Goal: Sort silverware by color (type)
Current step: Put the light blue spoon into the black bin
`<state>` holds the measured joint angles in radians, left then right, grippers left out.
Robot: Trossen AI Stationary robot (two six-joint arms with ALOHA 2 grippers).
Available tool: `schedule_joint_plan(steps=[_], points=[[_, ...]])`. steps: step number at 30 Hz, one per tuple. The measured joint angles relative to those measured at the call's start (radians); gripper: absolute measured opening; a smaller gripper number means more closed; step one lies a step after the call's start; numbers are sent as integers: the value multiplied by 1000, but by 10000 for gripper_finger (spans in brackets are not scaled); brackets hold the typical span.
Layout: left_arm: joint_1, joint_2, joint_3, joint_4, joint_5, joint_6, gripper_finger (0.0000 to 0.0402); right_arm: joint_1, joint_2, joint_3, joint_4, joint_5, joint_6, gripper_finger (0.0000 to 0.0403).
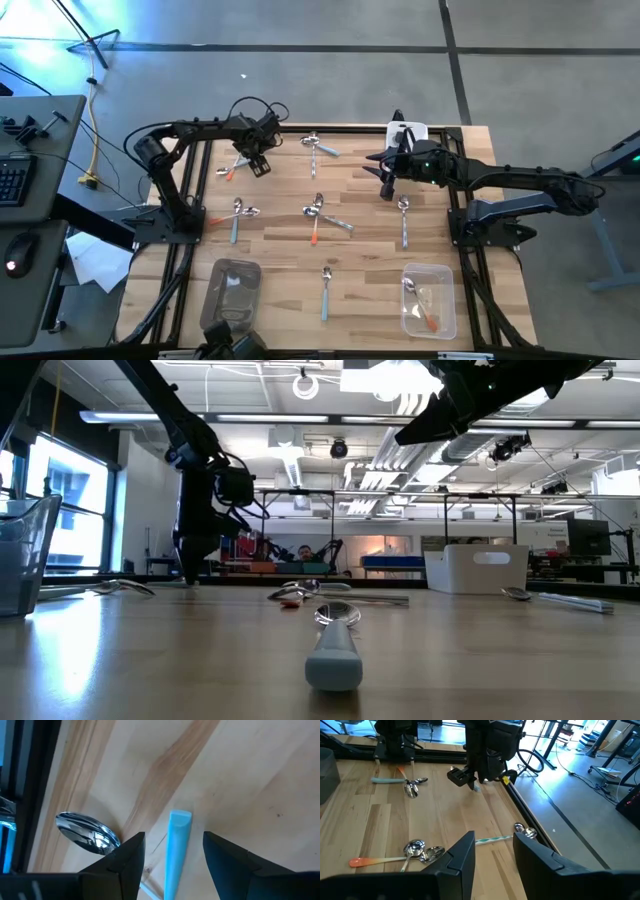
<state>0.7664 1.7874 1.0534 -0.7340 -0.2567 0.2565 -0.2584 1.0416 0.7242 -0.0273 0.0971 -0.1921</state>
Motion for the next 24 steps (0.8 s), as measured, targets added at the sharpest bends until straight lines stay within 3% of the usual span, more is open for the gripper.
schedule_joint_plan(steps=[10, 15, 24], points=[[25, 25, 1, 8, 37, 5, 188, 0, 0, 0, 0, 0, 0, 119], [11, 41, 4, 13, -3, 25, 180, 0, 0, 0, 0, 0, 0, 119], [8, 44, 2, 9, 11, 63, 86, 0, 0, 0, 0, 0, 0, 119]])
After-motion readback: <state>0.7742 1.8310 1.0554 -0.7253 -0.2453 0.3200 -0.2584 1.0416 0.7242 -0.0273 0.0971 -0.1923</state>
